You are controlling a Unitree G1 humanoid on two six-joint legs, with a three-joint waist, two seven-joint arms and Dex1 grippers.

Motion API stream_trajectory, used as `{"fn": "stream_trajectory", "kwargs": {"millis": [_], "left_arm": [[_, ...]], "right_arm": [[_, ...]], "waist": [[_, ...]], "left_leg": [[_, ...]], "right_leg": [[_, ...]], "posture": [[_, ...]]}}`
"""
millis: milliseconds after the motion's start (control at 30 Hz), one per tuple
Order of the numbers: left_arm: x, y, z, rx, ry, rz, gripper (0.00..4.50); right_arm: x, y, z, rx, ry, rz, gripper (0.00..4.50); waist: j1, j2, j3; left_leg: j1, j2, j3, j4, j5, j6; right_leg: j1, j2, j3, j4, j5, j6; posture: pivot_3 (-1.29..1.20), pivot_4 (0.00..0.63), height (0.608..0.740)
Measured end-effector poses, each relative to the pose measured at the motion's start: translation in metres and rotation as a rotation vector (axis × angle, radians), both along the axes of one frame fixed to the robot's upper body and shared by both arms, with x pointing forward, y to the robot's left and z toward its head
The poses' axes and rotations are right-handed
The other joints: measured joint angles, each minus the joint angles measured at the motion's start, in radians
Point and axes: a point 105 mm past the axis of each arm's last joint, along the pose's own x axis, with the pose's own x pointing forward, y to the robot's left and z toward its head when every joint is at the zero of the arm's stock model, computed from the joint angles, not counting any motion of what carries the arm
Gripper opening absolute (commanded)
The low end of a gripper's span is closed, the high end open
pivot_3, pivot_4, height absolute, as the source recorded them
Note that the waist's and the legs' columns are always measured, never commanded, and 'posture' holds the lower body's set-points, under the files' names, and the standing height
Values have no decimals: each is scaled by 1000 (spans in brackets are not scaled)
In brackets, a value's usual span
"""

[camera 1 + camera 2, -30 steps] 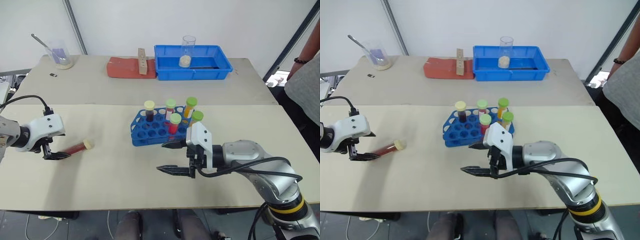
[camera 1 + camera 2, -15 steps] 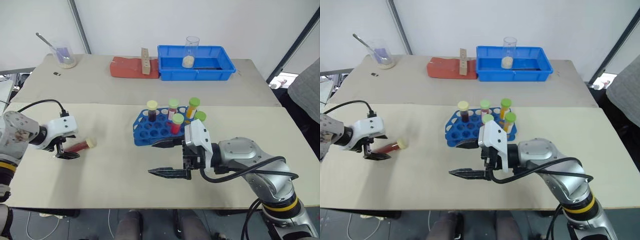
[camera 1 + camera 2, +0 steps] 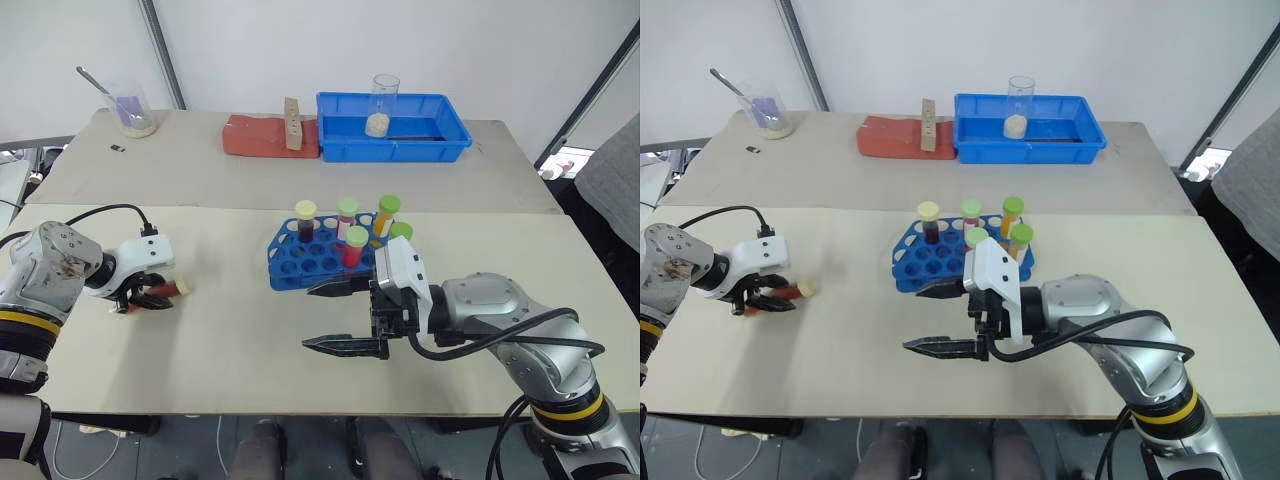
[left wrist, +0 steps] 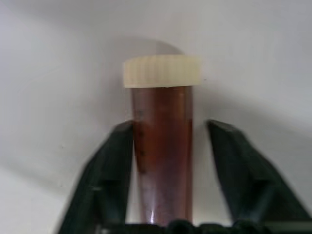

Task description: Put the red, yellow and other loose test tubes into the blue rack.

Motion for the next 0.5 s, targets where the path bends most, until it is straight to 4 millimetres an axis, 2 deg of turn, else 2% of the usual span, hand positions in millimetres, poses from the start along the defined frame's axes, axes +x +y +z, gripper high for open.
{"fn": "stream_trajectory", "kwargs": {"millis": [367, 500], "left_arm": [[-1, 3, 3, -29, -12, -4, 898], [-3, 3, 18, -112, -67, 18, 898]], "right_arm": [[5, -9, -2, -33, 0, -21, 3804], [10, -20, -2, -38, -34, -52, 3804]], "waist": [[0, 0, 0], [0, 0, 0]], "left_leg": [[-1, 1, 0, 0, 0, 0], [-4, 1, 0, 0, 0, 0]], "right_leg": [[0, 0, 0, -1, 0, -2], [-2, 0, 0, -3, 1, 1]], "posture": [[0, 150, 740], [0, 150, 740]]}}
